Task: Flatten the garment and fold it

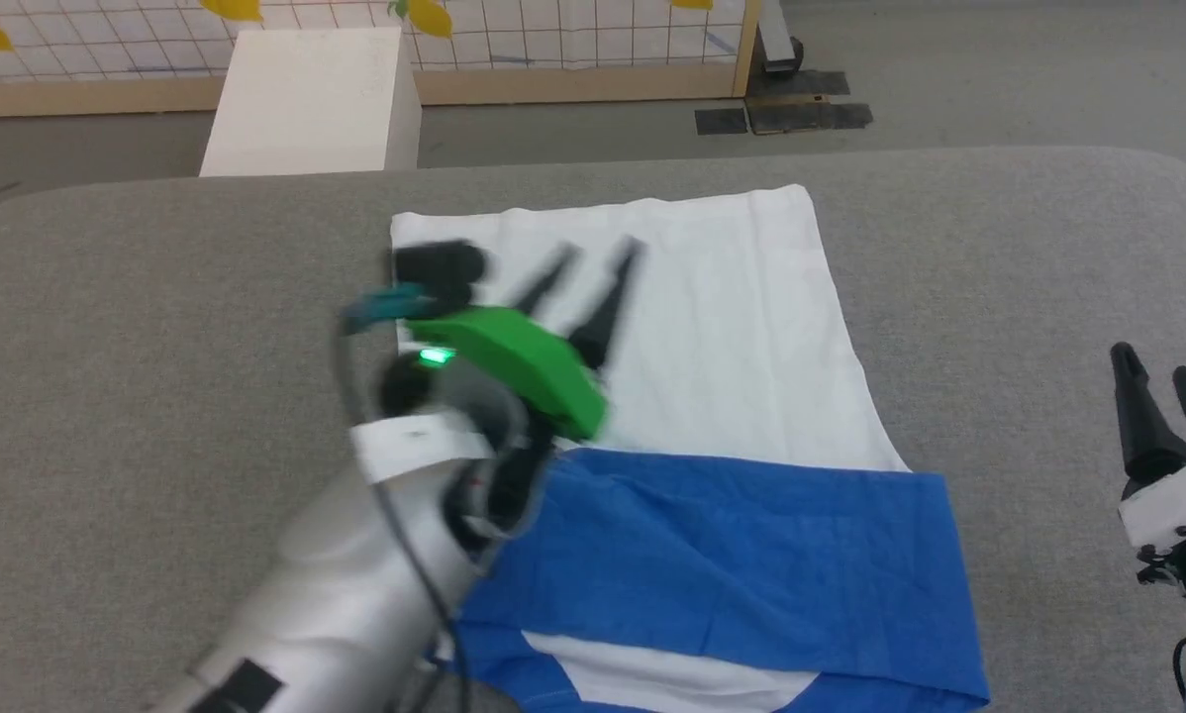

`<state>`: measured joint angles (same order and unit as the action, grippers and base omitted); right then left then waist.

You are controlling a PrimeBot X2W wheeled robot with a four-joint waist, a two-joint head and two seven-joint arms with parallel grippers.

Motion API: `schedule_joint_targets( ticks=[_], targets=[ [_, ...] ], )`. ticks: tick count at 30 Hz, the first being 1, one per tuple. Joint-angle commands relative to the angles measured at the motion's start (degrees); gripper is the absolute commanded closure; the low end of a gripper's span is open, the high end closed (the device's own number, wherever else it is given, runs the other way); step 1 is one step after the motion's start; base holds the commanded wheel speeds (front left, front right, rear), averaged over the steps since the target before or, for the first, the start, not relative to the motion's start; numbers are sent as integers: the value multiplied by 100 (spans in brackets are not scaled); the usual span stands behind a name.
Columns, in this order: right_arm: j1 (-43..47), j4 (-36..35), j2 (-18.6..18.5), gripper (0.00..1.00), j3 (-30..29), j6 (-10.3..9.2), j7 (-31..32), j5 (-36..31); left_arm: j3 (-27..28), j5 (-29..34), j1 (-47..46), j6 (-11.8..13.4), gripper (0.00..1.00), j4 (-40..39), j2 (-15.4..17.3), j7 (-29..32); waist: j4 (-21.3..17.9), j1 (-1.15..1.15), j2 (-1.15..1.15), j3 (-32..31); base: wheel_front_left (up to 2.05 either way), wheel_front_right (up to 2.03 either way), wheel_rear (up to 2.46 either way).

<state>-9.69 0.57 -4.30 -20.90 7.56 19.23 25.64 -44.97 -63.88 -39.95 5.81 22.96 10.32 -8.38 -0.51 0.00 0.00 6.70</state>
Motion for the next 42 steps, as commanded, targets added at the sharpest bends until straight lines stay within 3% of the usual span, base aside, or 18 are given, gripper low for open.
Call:
schedule_joint_targets(
  ticks=[1,7,12,18,28,34,42],
  targets=[
    [82,-26,18,0,59,-8,17,-39,163,234,-12,107,0,10,252,-342,26,0,0,-22,0,0,0],
    [67,-73,-12,0,279,-8,77,-32,1182,1217,541,557,0,-422,1029,-657,88,0,0,96,0,0,0],
    [-189,-70,-129,0,569,-8,169,-65,2022,2014,1321,789,0,-1028,1176,-660,163,0,0,396,0,0,0],
    [-1197,219,-392,0,849,-8,732,-270,2673,2494,1722,802,0,-1725,960,-661,381,0,0,1116,0,0,0],
    [-3607,1205,-1193,0,1500,-8,2206,-1003,2949,3143,1338,582,0,-2307,315,-662,1175,0,0,2458,0,0,0],
    [-4578,1990,-1375,0,1874,-8,2904,-1461,3132,3411,1230,426,0,-2403,-51,-662,1507,0,0,2867,0,0,0],
    [-5243,2511,-1537,0,1999,-8,3365,-2136,3364,3702,1216,175,0,-2462,-438,-662,1772,0,0,3224,0,0,0]
  ],
)
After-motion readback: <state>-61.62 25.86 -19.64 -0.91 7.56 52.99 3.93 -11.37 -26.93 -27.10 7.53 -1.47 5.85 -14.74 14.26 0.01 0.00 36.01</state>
